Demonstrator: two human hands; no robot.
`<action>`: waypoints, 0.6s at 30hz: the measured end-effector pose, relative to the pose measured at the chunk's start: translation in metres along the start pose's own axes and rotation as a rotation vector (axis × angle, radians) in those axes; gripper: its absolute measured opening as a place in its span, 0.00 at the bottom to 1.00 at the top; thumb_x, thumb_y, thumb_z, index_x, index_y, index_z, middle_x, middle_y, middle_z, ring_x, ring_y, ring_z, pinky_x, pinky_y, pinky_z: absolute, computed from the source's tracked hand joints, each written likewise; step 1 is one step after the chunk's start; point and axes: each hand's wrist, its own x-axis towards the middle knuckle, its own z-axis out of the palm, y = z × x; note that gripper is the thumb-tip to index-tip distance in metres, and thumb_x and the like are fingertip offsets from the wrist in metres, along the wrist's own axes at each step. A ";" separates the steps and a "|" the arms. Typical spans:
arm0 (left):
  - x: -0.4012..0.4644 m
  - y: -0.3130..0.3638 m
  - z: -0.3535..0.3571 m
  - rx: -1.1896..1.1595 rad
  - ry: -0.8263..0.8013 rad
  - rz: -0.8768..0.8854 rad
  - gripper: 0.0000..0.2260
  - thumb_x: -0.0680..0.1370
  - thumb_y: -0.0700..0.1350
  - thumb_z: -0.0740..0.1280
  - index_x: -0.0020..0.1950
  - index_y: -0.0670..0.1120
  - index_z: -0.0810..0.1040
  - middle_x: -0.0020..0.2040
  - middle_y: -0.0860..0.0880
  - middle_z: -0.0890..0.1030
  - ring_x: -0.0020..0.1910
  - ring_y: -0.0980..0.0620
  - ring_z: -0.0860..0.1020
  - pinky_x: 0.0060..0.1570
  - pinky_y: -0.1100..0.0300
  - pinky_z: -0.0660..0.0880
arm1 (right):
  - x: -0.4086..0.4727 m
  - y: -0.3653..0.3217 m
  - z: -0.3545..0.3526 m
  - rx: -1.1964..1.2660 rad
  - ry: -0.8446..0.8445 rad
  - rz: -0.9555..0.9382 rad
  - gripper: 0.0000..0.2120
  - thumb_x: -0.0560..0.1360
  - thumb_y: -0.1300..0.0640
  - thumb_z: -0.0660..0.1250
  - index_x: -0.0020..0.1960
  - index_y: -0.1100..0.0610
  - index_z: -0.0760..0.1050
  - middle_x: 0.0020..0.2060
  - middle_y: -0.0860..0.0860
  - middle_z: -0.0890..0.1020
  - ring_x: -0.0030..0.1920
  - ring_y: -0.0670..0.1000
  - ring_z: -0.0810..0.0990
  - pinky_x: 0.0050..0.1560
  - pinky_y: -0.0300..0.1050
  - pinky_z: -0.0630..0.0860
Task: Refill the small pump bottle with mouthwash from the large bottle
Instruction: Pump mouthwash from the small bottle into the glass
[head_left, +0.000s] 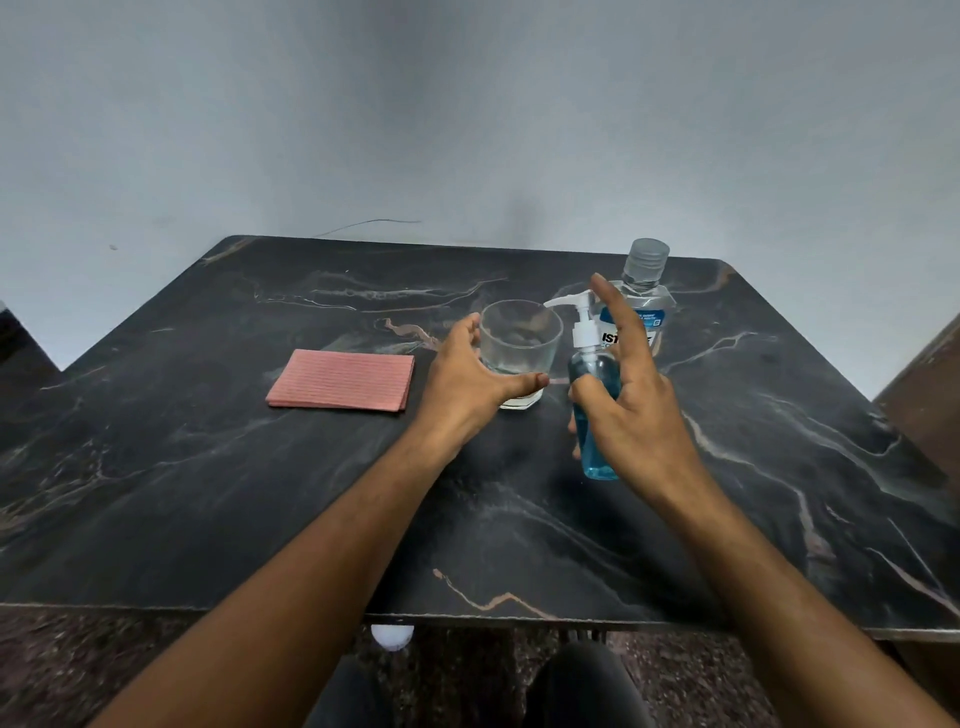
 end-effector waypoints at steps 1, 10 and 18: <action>0.001 0.000 0.002 -0.011 0.006 0.001 0.44 0.60 0.51 0.86 0.72 0.51 0.70 0.64 0.54 0.80 0.62 0.54 0.79 0.65 0.52 0.77 | 0.001 0.001 0.000 0.003 0.004 -0.002 0.39 0.73 0.61 0.60 0.74 0.28 0.54 0.50 0.46 0.82 0.32 0.49 0.83 0.32 0.35 0.79; -0.003 0.002 -0.001 0.004 0.036 -0.004 0.40 0.59 0.53 0.86 0.68 0.52 0.75 0.59 0.57 0.82 0.58 0.58 0.81 0.62 0.54 0.78 | 0.002 0.001 -0.001 -0.011 0.010 -0.048 0.39 0.74 0.64 0.66 0.76 0.35 0.59 0.42 0.37 0.82 0.35 0.37 0.80 0.35 0.25 0.73; -0.042 0.001 -0.028 0.025 0.015 0.001 0.36 0.59 0.52 0.86 0.64 0.54 0.76 0.55 0.57 0.84 0.58 0.58 0.81 0.62 0.54 0.78 | -0.006 -0.009 -0.005 -0.021 -0.084 -0.069 0.38 0.74 0.63 0.64 0.74 0.30 0.58 0.45 0.34 0.81 0.31 0.44 0.81 0.30 0.31 0.76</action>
